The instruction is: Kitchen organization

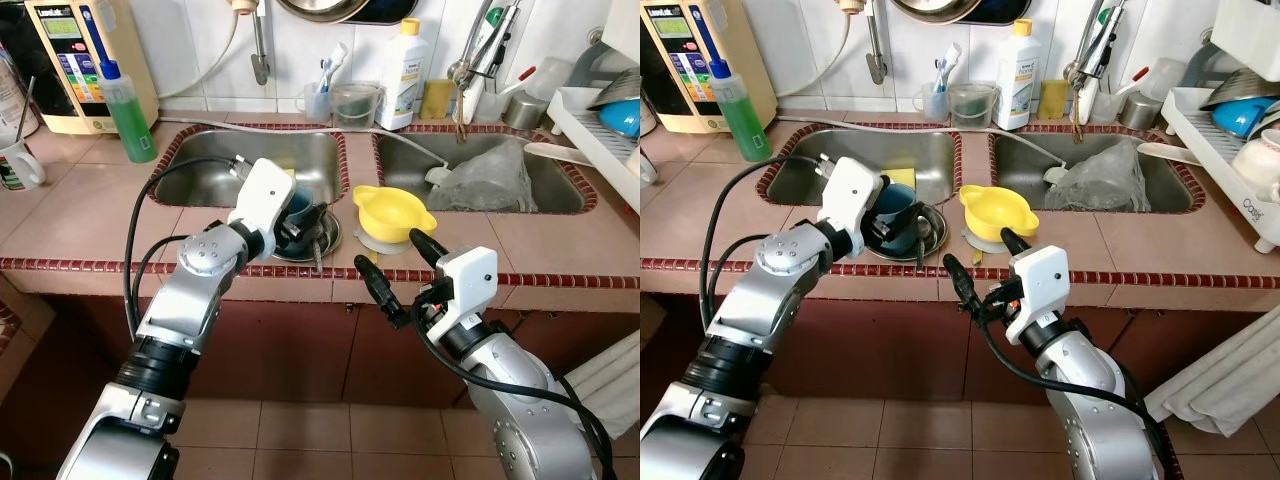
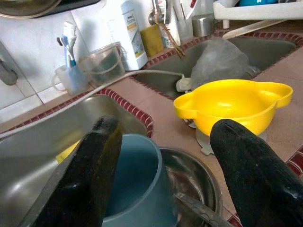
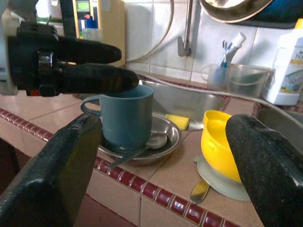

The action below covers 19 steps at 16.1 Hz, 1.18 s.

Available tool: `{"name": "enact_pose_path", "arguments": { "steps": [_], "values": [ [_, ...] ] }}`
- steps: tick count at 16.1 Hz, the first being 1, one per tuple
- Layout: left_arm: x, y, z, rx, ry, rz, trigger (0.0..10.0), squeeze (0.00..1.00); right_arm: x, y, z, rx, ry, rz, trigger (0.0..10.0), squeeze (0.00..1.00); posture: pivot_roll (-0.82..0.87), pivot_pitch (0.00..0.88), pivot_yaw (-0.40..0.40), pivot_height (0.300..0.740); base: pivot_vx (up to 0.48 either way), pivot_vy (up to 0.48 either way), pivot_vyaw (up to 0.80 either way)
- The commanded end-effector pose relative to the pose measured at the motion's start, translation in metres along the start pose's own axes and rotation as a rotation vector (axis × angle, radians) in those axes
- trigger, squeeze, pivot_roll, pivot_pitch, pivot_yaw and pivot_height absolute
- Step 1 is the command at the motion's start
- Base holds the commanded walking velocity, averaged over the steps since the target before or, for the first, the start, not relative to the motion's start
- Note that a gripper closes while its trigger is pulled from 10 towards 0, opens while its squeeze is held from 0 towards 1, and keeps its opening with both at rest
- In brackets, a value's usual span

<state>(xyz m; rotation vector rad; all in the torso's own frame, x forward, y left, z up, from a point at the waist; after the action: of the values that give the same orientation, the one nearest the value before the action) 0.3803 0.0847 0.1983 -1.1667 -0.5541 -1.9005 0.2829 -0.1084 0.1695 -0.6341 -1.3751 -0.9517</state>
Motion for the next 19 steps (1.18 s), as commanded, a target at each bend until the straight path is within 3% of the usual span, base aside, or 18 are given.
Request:
{"name": "enact_pose_path", "arguments": {
  "steps": [1,10,19],
  "values": [
    [0.003,0.002,0.004,-0.002,0.042,0.023,10.0,0.00,0.005,-0.001,0.004,0.017,0.005,-0.009,10.0,0.00,-0.09,0.043,0.051,0.740,0.000,0.000,0.00],
    [-0.005,0.016,0.010,-0.038,0.190,0.196,10.0,0.00,0.010,-0.002,0.004,-0.003,0.015,-0.019,10.0,0.00,-0.09,0.060,0.065,0.740,0.000,0.000,0.00],
    [-0.007,0.028,0.014,-0.117,0.316,0.282,10.0,0.00,0.009,-0.002,0.006,-0.027,0.026,-0.026,10.0,0.00,-0.09,0.072,0.095,0.740,0.000,0.000,0.00]
  ]
}}
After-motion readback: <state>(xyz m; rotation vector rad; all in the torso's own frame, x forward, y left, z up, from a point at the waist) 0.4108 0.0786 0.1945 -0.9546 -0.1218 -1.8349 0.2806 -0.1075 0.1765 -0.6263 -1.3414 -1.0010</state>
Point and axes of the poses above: a point about 5 cm out from each wrist's last joint towards the gripper, its own y axis pointing out of the wrist towards the gripper, its own x axis along the axis of the wrist's last joint, z = x × y, the point moved 3 cm from there along y, pointing out of the wrist towards the gripper, and after that the axes turned 11 degrees about y, right-handed, at the moved point
